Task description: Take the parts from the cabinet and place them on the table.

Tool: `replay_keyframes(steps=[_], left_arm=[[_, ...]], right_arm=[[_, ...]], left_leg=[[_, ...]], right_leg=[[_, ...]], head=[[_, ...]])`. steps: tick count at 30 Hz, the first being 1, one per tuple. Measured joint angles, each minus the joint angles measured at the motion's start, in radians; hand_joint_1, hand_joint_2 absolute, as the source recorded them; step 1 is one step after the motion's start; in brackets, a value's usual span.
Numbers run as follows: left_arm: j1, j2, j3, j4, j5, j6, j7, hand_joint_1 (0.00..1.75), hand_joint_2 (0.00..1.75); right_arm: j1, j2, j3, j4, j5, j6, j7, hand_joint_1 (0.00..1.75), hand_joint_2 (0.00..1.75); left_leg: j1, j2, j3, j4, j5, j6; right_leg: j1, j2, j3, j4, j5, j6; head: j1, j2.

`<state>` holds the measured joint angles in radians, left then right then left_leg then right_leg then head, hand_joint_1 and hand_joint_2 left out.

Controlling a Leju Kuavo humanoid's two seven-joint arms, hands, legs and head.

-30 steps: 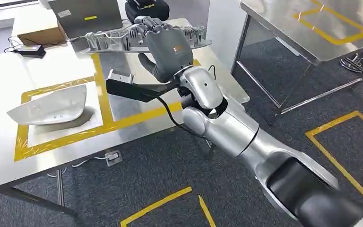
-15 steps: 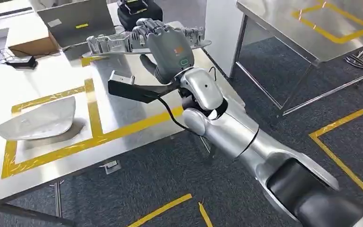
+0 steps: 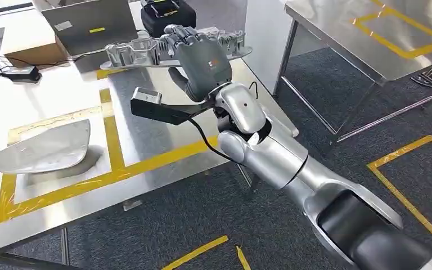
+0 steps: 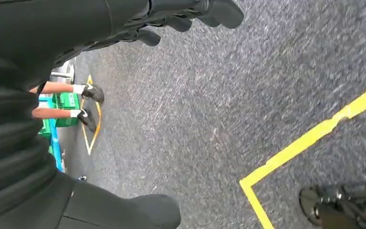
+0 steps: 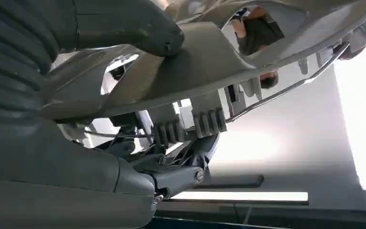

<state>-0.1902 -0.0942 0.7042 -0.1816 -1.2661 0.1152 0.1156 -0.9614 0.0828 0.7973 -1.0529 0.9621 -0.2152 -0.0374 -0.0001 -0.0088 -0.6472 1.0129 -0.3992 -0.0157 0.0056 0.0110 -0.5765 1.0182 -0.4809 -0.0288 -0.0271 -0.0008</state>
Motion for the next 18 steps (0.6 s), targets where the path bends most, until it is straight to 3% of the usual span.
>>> replay_keyframes(steps=[3,4,5,10,12,13,14,16,17,18], left_arm=[[-0.001,-0.002,0.001,0.0,0.0,0.0,-0.003,0.0,1.75],[-0.001,-0.002,0.001,0.0,0.0,0.0,-0.003,0.0,1.75],[-0.001,-0.002,0.001,0.0,0.0,0.0,-0.004,0.0,1.75],[-0.001,0.0,0.003,0.0,0.0,0.0,-0.006,0.0,1.75],[-0.001,-0.001,0.003,0.0,0.0,0.0,-0.007,0.0,1.75],[-0.001,-0.001,0.003,0.0,-0.001,0.0,-0.008,0.0,1.75],[-0.003,-0.001,0.004,0.0,-0.002,0.0,-0.009,0.0,1.75],[-0.003,-0.001,0.004,0.0,-0.003,0.0,-0.01,0.0,1.75],[-0.001,-0.001,0.005,0.0,-0.003,0.0,-0.01,0.0,1.75],[0.0,-0.001,0.005,0.0,-0.003,0.0,-0.01,0.0,1.75]], right_arm=[[0.0,0.0,0.0,0.0,0.003,0.0,-0.002,1.75,1.75],[0.0,0.0,0.0,0.0,0.003,0.0,-0.002,1.75,1.75],[0.0,0.0,-0.001,0.0,0.004,0.0,-0.001,1.75,1.75],[0.001,0.001,-0.001,-0.002,0.014,0.003,-0.001,1.75,1.75],[0.003,0.002,-0.002,-0.009,0.019,0.006,0.0,1.75,1.75],[0.002,0.002,-0.003,-0.011,0.021,0.007,-0.002,1.75,1.75],[0.002,0.002,-0.003,-0.013,0.023,0.009,-0.002,1.75,1.75],[0.008,0.001,-0.003,-0.014,0.025,0.015,-0.002,1.75,1.75],[0.011,0.0,-0.003,-0.014,0.025,0.016,-0.002,1.75,1.75],[0.014,0.0,-0.003,-0.014,0.025,0.016,-0.001,1.75,1.75]], left_leg=[[0.0,0.0,0.0,0.0,-0.003,0.005],[-0.002,0.0,0.0,0.003,-0.006,0.009],[-0.005,0.0,0.0,0.005,-0.008,0.013],[-0.009,-0.002,-0.001,0.009,-0.014,0.024],[0.005,-0.004,0.012,-0.006,-0.007,0.034],[0.006,-0.006,0.016,-0.008,-0.007,0.037],[0.006,-0.008,0.016,-0.008,-0.007,0.038],[0.006,-0.016,0.015,-0.007,-0.008,0.039],[0.006,-0.022,0.015,-0.005,-0.009,0.038],[0.008,-0.03,0.016,-0.003,-0.01,0.036]], right_leg=[[0.0,-0.001,0.005,-0.007,-0.002,0.004],[-0.001,-0.002,0.007,-0.011,-0.001,0.009],[-0.006,-0.003,0.009,-0.012,-0.002,0.021],[-0.009,-0.005,0.012,-0.014,-0.004,0.035],[-0.007,-0.007,0.011,-0.007,-0.011,0.044],[-0.007,-0.007,-0.002,0.03,-0.033,0.047],[-0.008,-0.007,-0.037,0.097,-0.07,0.05],[-0.013,-0.007,-0.128,0.267,-0.138,0.054],[-0.015,-0.007,-0.158,0.316,-0.143,0.055],[-0.018,-0.007,-0.164,0.311,-0.122,0.056]], head=[[0.0,0.0],[0.0,0.0],[0.0,0.0],[0.0,0.0],[-0.001,0.0],[0.004,0.0],[0.005,0.0],[0.005,0.0],[0.005,0.0],[0.005,0.0]])
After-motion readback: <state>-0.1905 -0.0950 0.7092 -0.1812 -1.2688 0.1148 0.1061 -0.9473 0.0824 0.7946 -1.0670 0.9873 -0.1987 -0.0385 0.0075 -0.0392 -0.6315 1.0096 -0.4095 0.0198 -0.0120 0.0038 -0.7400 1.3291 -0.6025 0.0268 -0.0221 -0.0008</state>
